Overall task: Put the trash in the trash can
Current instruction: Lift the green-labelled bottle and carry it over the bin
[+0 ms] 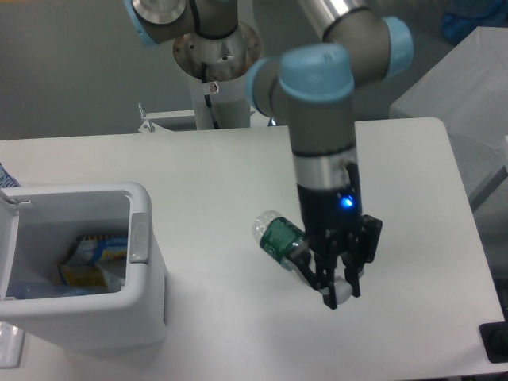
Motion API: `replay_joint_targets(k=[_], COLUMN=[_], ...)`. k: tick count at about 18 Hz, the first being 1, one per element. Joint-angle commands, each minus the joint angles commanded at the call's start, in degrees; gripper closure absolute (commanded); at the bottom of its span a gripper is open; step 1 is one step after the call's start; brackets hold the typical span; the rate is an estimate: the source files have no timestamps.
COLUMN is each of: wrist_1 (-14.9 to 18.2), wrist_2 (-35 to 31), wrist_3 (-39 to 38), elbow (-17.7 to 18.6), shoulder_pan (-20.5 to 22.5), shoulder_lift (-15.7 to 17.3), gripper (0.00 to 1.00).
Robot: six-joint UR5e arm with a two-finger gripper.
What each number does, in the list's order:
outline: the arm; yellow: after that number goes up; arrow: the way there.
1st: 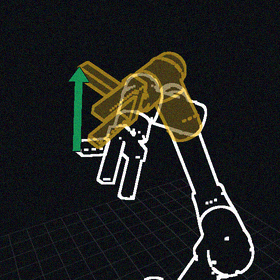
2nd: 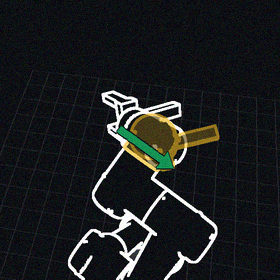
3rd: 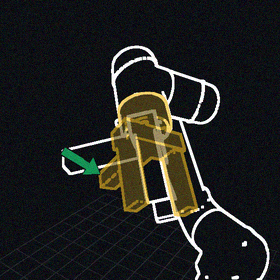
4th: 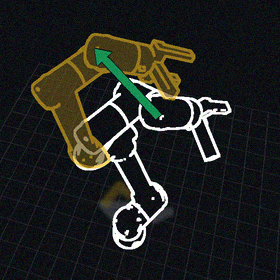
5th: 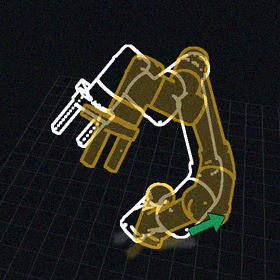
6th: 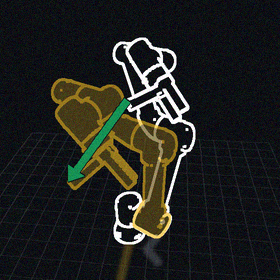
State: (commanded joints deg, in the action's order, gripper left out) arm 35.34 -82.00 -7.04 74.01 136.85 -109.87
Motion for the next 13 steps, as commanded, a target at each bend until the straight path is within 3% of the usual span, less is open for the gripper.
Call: replay_joint_targets(k=[7, 13], wrist_1=[-0.44, -0.44], wrist_2=[0.00, -0.09], wrist_3=[2.29, 2.38], elbow=[-0.70, -0.27], shoulder_pan=[-9.49, -15.90], shoulder_lift=[3.60, 2.64], gripper=[0.68, 0.67])
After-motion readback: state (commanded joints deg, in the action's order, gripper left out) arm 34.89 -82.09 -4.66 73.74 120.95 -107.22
